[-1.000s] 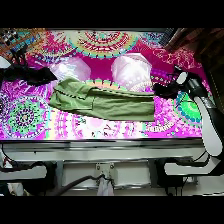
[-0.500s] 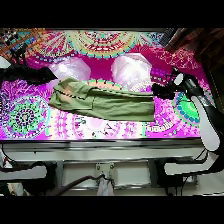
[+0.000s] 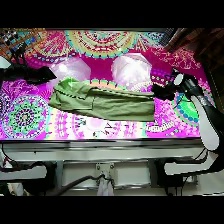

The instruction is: Fold the clothes and pants, and hang the long-sleeved shirts on hangers.

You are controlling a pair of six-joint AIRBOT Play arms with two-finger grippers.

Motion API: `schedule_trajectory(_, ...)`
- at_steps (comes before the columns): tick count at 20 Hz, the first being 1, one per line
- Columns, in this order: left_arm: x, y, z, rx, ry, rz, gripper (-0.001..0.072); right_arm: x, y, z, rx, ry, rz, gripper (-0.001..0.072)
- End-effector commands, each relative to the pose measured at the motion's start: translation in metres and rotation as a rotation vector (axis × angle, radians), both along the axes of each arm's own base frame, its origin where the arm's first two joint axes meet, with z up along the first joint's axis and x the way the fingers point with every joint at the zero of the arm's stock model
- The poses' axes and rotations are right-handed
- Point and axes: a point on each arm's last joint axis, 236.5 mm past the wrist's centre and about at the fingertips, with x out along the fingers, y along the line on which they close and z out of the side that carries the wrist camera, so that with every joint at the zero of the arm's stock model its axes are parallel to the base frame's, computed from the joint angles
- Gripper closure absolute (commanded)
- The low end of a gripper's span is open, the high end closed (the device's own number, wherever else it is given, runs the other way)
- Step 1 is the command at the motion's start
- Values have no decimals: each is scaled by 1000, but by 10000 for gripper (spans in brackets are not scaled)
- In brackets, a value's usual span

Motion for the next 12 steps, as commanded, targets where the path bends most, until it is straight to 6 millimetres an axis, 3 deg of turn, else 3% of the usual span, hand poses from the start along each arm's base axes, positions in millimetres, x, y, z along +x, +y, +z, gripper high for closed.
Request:
schedule_trajectory(1,0,0,0,1,-1,0,240,-8,-3,-2,-15,34,9,492)
schedule_trajectory(9,2,1,0,2,-7,4,240,17,1,4,20,-65,-58,493)
schedule_trajectory(12,3,1,1,3,-10,5,240,17,2,1,27,-59,-66,493)
